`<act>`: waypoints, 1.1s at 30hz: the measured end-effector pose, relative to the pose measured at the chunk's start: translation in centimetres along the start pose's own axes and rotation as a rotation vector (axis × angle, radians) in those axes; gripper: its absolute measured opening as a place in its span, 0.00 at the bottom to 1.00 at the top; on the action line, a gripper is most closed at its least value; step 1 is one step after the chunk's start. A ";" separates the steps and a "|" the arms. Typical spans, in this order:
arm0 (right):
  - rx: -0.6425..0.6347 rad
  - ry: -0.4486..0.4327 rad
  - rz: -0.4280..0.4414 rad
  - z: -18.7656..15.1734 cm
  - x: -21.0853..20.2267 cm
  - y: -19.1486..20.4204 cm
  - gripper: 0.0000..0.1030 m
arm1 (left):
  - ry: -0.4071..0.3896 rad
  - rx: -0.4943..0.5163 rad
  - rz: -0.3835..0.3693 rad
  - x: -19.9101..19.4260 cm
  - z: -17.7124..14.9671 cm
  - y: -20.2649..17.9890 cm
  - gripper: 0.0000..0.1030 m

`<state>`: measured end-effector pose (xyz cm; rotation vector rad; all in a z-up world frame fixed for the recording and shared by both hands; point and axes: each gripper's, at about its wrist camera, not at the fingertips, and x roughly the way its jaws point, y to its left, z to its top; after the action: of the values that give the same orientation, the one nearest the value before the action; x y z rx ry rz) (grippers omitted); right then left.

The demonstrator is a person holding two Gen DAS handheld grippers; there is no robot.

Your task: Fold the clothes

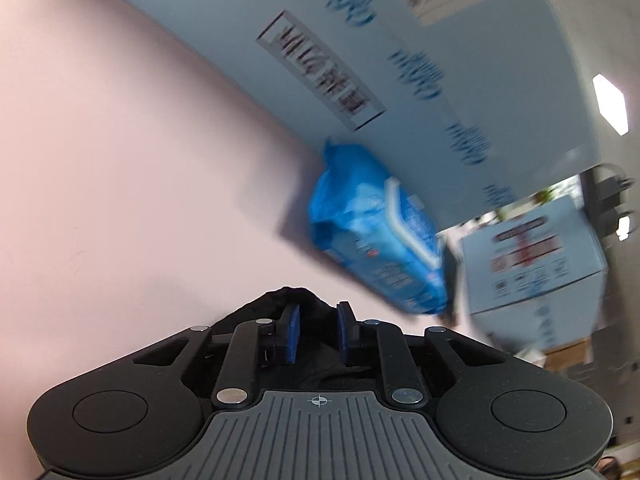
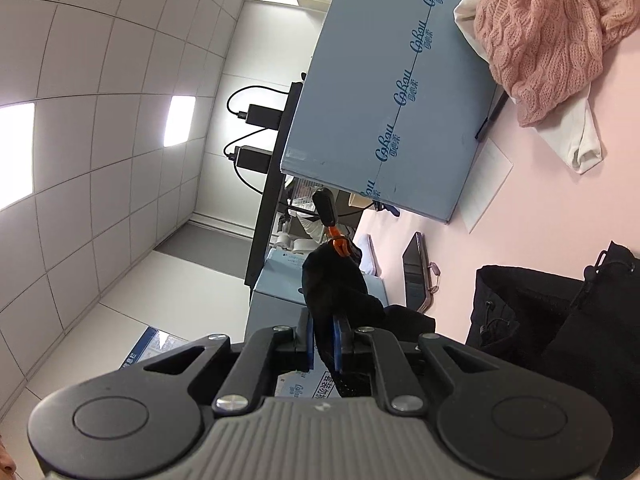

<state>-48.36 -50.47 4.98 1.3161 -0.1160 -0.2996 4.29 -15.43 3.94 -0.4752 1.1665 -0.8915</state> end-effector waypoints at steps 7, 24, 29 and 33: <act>-0.034 0.013 0.010 0.3 -0.3 1.1 0.12 | -0.103 0.033 -0.032 -3.6 -0.6 -0.9 0.14; -0.298 -0.029 0.131 8.4 14.0 10.0 0.09 | -0.335 0.164 -0.207 -11.6 5.2 -6.7 0.13; -0.532 -0.018 0.006 7.0 7.2 9.1 0.09 | -0.242 0.125 -0.198 -14.0 -0.8 -1.1 0.13; -0.483 0.046 -0.397 4.9 4.0 -0.1 0.13 | -0.094 -0.053 -0.053 -11.4 -4.7 5.8 0.13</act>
<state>-45.80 -56.19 5.81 0.8555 0.2488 -0.5939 0.62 -2.36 4.64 -0.5876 1.0977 -0.8765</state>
